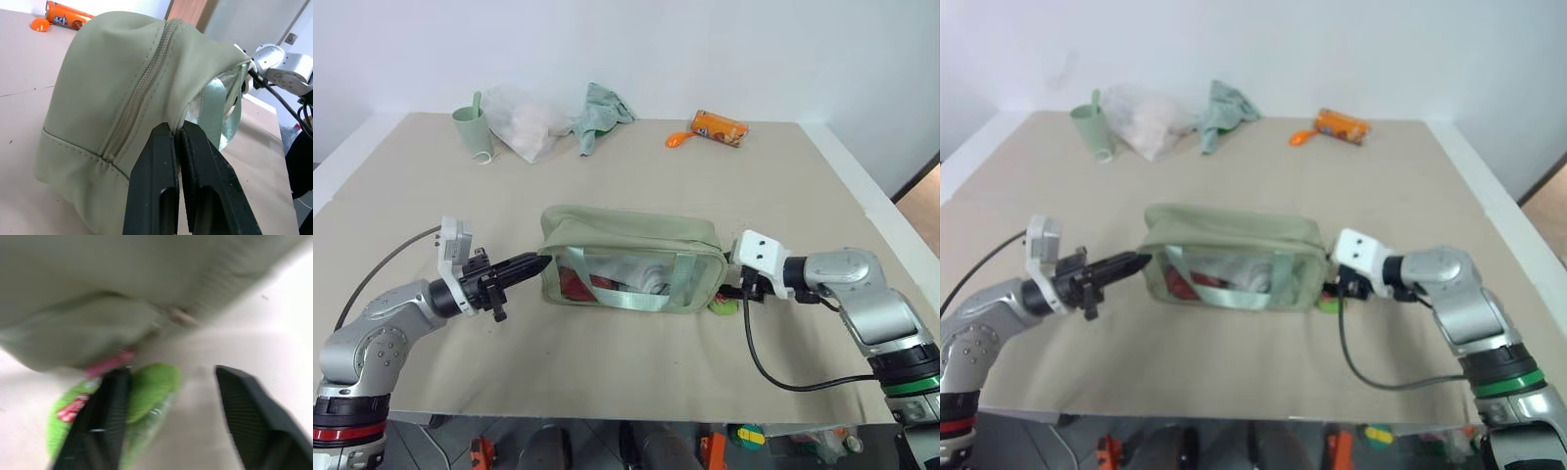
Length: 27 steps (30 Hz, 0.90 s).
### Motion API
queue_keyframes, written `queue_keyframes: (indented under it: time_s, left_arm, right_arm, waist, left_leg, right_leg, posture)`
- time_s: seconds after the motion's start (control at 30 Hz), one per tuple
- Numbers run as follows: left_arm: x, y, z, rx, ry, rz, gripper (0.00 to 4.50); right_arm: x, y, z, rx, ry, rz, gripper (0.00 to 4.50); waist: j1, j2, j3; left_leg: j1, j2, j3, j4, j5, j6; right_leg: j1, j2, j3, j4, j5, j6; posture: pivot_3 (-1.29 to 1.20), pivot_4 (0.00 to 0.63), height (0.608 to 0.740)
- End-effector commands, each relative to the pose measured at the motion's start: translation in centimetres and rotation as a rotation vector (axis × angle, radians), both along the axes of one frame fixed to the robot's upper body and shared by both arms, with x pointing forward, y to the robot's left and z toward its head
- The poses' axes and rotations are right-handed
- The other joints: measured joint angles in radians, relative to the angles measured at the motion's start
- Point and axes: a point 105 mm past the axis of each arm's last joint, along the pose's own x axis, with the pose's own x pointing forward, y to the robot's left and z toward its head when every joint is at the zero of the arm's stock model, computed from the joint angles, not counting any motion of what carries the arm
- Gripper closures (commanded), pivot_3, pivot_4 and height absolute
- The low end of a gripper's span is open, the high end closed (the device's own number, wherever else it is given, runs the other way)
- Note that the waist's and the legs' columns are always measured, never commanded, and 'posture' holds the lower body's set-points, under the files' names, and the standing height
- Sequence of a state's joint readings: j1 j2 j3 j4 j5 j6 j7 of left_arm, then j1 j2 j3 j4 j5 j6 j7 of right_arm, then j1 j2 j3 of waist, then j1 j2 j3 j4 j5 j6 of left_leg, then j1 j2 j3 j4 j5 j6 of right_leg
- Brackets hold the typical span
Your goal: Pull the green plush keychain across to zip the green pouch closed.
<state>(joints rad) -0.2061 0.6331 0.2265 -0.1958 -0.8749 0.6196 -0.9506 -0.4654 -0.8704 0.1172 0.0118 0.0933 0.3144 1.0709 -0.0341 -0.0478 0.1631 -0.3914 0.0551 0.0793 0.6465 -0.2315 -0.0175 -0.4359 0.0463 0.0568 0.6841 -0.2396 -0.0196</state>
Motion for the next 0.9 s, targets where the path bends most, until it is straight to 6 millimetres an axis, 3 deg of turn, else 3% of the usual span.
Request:
queue_keyframes:
  time_s: [0.03, 0.1, 0.13, 0.37, 0.5, 0.7, 0.8, 0.9]
  left_arm:
    - [0.1, 0.5, 0.2, 0.002, -0.007, 0.021, 4.50]
    - [0.0, 0.4, 0.3, -0.006, -0.002, 0.017, 4.50]
    - [0.0, 0.4, 0.4, -0.015, 0.002, 0.017, 3.93]
    - [-0.1, 0.8, 1.8, -0.082, 0.000, 0.039, 1.71]
    - [0.0, 2.1, 2.8, -0.094, -0.021, 0.127, 0.38]
    - [-1.1, 7.1, 2.9, -0.111, 0.056, 0.275, 0.38]
    - [-1.5, 9.4, 1.6, -0.065, 0.093, 0.380, 0.38]
    - [-1.9, 10.1, 0.4, -0.032, 0.111, 0.417, 0.38]
  right_arm:
    - [0.4, -1.0, 5.2, 0.118, -0.092, -0.035, 0.09]
    - [0.2, -1.1, 6.4, 0.154, -0.110, -0.038, 0.03]
    - [0.2, -1.5, 6.7, 0.163, -0.118, -0.057, 0.00]
    - [-1.4, -3.1, 7.3, 0.270, -0.040, -0.078, 0.00]
    - [-2.4, -4.4, 7.5, 0.316, 0.000, -0.098, 0.00]
    - [-4.5, -5.7, 8.9, 0.497, 0.043, -0.117, 0.00]
    - [-5.5, -6.3, 8.2, 0.554, 0.084, -0.155, 0.00]
    - [-6.0, -6.4, 7.3, 0.595, 0.111, -0.186, 0.00]
  waist:
    - [-0.001, 0.000, 0.000]
    - [0.000, 0.000, 0.000]
    - [0.000, 0.000, 0.000]
    - [0.000, 0.000, 0.000]
    - [-0.001, 0.000, 0.000]
    - [-0.008, 0.000, 0.001]
    - [-0.009, 0.000, 0.000]
    - [-0.009, 0.000, 0.000]
  left_leg:
    - [0.000, 0.000, 0.000, 0.000, 0.000, 0.000]
    - [-0.001, 0.000, 0.000, 0.000, 0.000, 0.000]
    - [-0.001, 0.000, 0.000, 0.000, 0.000, 0.000]
    - [-0.002, -0.001, 0.000, 0.000, 0.000, 0.000]
    - [-0.002, -0.001, 0.000, 0.000, 0.000, 0.000]
    - [-0.001, 0.000, 0.000, -0.001, 0.000, 0.000]
    - [-0.001, 0.000, -0.001, -0.002, 0.000, 0.000]
    - [0.000, -0.001, 0.000, -0.001, 0.000, 0.000]
  right_leg:
    - [0.000, 0.000, 0.001, 0.000, 0.000, 0.000]
    - [-0.001, 0.000, 0.001, 0.000, 0.000, 0.000]
    - [-0.001, 0.000, 0.000, 0.000, 0.000, 0.000]
    - [-0.001, -0.001, 0.000, 0.000, 0.000, 0.000]
    - [-0.001, -0.001, 0.001, 0.000, 0.000, 0.000]
    - [-0.001, 0.000, 0.001, 0.000, 0.000, 0.000]
    - [-0.001, 0.000, 0.000, 0.000, 0.000, -0.001]
    - [-0.001, -0.001, 0.000, 0.000, 0.000, -0.001]
  posture:
    - [0.00, 0.150, 0.737]
    - [0.00, 0.150, 0.737]
    - [0.00, 0.150, 0.737]
    - [0.00, 0.150, 0.737]
    - [0.00, 0.150, 0.737]
    - [0.00, 0.150, 0.737]
    - [0.00, 0.150, 0.737]
    - [0.00, 0.150, 0.737]
